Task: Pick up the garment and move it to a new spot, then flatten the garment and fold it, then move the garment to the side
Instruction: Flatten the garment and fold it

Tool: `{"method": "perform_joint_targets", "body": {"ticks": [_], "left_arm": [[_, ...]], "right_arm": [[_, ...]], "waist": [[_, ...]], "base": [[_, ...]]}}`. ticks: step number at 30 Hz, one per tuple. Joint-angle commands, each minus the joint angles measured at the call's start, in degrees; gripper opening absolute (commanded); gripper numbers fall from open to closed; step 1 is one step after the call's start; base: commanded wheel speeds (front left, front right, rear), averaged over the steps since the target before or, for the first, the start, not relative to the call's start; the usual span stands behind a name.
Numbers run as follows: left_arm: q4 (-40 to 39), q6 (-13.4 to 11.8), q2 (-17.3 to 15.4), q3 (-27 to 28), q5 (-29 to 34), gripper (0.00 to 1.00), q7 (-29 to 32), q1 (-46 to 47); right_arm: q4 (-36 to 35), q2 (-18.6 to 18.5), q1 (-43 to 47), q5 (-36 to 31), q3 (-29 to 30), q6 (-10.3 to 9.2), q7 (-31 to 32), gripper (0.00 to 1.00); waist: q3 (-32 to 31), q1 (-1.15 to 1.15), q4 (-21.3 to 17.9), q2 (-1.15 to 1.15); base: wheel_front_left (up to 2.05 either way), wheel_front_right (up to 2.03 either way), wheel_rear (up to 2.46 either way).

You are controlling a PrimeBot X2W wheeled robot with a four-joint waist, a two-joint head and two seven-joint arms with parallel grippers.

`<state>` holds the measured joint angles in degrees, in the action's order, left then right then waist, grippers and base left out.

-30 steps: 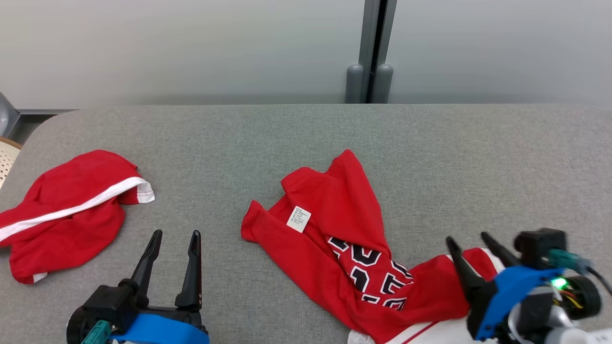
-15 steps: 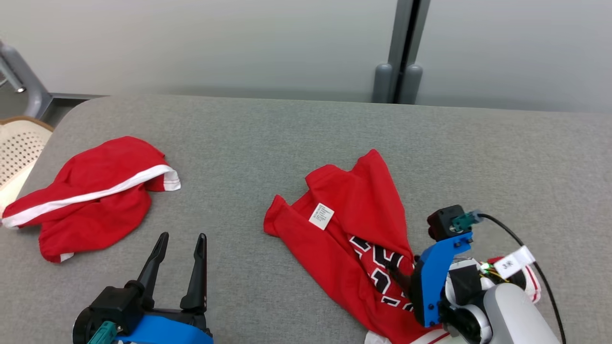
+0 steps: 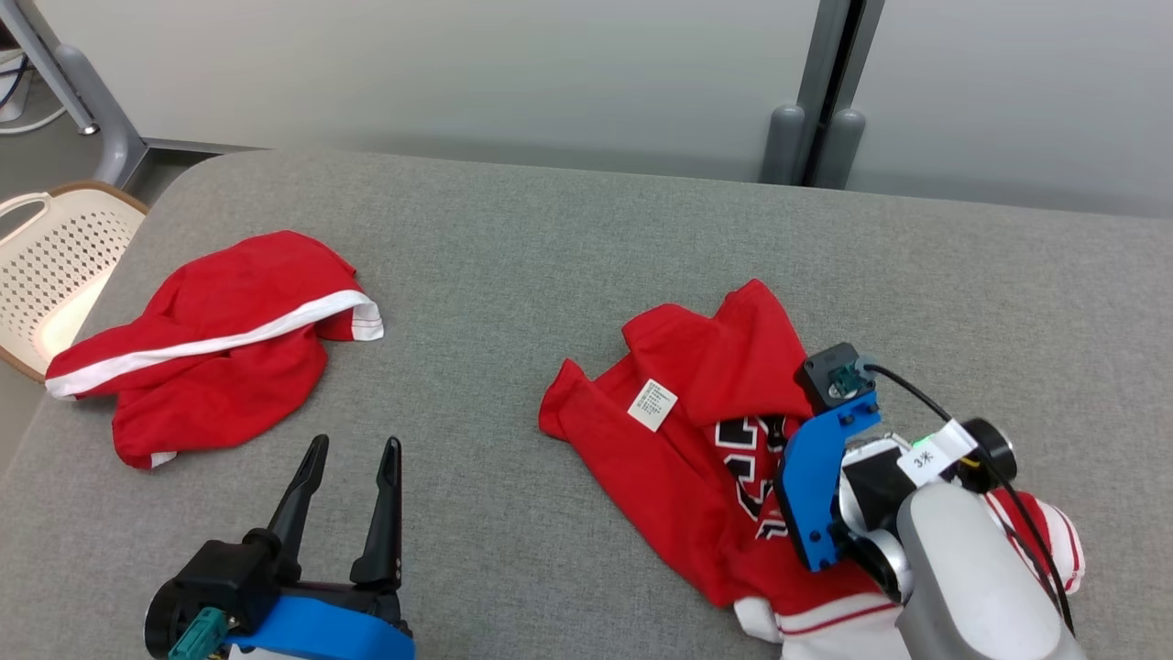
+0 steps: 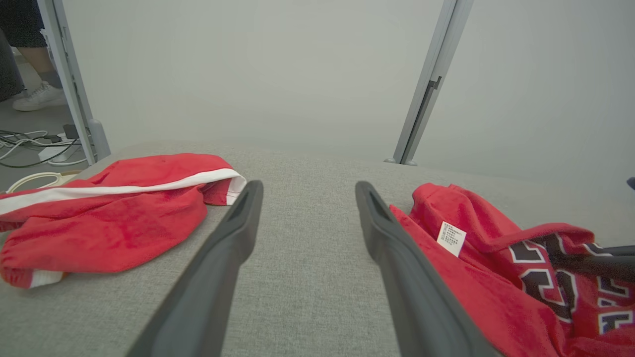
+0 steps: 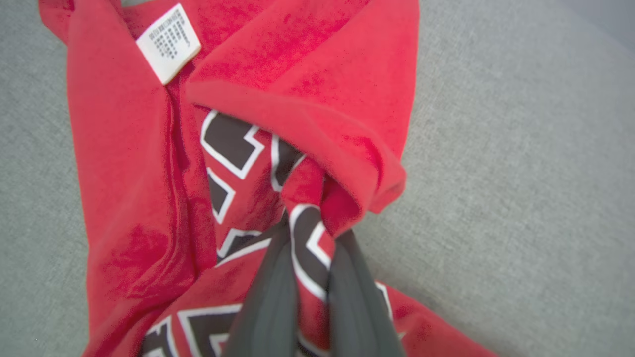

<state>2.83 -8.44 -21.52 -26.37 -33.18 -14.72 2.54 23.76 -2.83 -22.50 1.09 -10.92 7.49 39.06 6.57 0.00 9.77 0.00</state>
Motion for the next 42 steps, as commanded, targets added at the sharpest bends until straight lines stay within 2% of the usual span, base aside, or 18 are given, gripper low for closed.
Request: {"method": "perform_joint_targets", "body": {"ticks": [1, 11, 15, 16, 22, 27, 32, 33, 35, 42], "left_arm": [[0.17, 0.31, 0.05, 0.2, 0.36, 1.0, -0.2, 0.92], [1.29, 1.25, 1.36, -0.64, 0.79, 1.0, -0.37, 2.35], [1.67, 1.5, 1.67, -0.8, 0.98, 1.0, -0.44, 2.07], [1.75, 1.49, 1.71, -0.76, 0.99, 1.0, -0.45, 1.95], [1.79, 1.12, 1.72, 0.1, 1.13, 1.0, -0.49, 1.3], [1.79, 0.84, 1.3, 1.03, 1.01, 1.0, -0.53, 0.44], [1.66, 0.68, 0.87, 1.53, 1.06, 1.0, -0.5, -0.56], [1.65, 0.43, 0.7, 1.82, 0.98, 1.0, -0.51, -1.36], [1.56, 0.33, 0.61, 1.99, 0.95, 1.0, -0.51, -1.63], [1.01, 0.18, 0.02, 2.47, 0.78, 1.0, -0.52, -3.09]], "right_arm": [[0.85, -0.39, -2.77, -1.94, 0.24, 0.01, -2.49, 0.0], [9.08, -5.84, -15.05, -11.01, -2.25, 0.01, -16.35, 0.0], [14.12, -7.4, -19.35, -11.56, -3.32, 0.01, -21.9, 0.0], [15.7, -7.29, -19.95, -11.11, -2.88, 0.01, -22.52, 1.0], [20.7, -5.73, -21.8, -8.41, -1.15, 0.01, -28.08, 1.0], [18.86, -4.25, -17.52, -4.32, 1.75, 0.01, -33.31, 1.0], [13.17, -3.68, -11.26, -1.47, 3.95, 0.01, -36.46, 1.0], [9.17, -3.13, -7.07, -0.14, 5.65, 0.01, -37.2, 1.0], [7.17, -2.84, -5.07, 0.53, 6.49, 0.01, -37.39, 1.0], [-9.04, -0.53, 9.66, 3.3, 13.14, 0.02, -38.75, 1.0]], "waist": [[0.41, 0.0, 0.37, 0.0], [1.36, 0.0, 3.28, 0.0], [1.71, 0.0, 4.3, 0.0], [1.78, 0.0, 4.4, 0.0], [1.75, 0.0, 3.62, 0.0], [0.12, 0.0, 1.48, 0.0], [-1.55, 0.0, -0.83, 0.0], [-2.41, 0.0, -2.13, 0.0], [-2.7, 0.0, -2.8, 0.0], [-4.08, 0.0, -6.23, 0.0]], "base": [[0.0, 0.0, 0.0], [0.0, 0.0, 0.0], [0.0, 0.0, 0.0], [0.0, 0.0, 0.0], [0.0, 0.0, 0.0], [0.0, 0.0, 0.0], [0.0, 0.0, 0.0], [0.0, 0.0, 0.0], [0.0, 0.0, 0.0], [0.0, 0.0, 0.0]]}}
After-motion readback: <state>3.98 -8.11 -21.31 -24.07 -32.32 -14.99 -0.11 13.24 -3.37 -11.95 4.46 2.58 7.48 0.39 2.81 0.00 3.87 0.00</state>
